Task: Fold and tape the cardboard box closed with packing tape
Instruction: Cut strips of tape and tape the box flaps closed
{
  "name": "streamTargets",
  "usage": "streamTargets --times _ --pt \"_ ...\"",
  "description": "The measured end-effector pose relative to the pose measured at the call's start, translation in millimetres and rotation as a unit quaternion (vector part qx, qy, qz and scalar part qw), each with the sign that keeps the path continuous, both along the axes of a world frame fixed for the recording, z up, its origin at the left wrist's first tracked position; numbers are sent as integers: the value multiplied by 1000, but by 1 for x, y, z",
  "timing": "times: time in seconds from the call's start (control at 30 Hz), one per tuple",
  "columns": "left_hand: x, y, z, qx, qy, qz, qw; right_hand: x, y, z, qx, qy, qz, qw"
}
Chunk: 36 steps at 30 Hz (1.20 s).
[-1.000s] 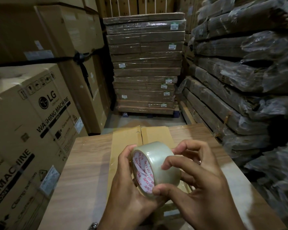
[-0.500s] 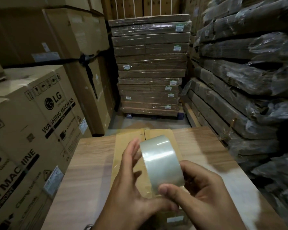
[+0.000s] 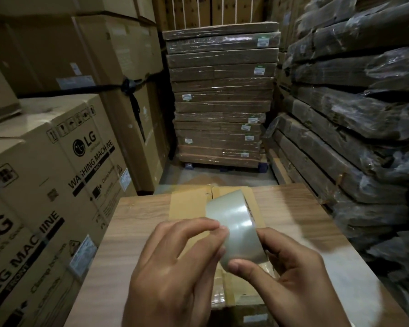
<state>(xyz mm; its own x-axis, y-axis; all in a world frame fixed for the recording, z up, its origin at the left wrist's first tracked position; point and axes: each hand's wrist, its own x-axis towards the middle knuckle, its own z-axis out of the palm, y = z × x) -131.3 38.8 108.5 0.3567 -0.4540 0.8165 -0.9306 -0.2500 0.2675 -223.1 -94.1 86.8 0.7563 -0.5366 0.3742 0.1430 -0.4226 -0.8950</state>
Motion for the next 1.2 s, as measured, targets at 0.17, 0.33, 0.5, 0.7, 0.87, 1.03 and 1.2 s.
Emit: streamTargets --times 0.17,0.33,0.5,0.7,0.87,1.03,1.2 --pt "2 -2 2 -5 41 7 999 3 2 -3 -18 -2 -12 1000" --pt "3 -2 1 -29 137 -15 990 3 4 -5 -24 11 -14 1000" --pt "-5 -1 -3 14 334 -84 939 5 4 -7 -30 10 -18 999" --pt "-5 -1 -3 -32 347 -97 932 5 2 -8 -40 5 -3 999" --pt "-6 0 -4 -36 301 -84 949 4 2 -9 -29 2 -2 1000" --pt "-5 0 -6 -41 256 -50 965 4 2 -4 -13 -55 -1 998" --pt "-7 -1 -4 -43 260 -58 963 5 1 1 -77 -85 -29 993"
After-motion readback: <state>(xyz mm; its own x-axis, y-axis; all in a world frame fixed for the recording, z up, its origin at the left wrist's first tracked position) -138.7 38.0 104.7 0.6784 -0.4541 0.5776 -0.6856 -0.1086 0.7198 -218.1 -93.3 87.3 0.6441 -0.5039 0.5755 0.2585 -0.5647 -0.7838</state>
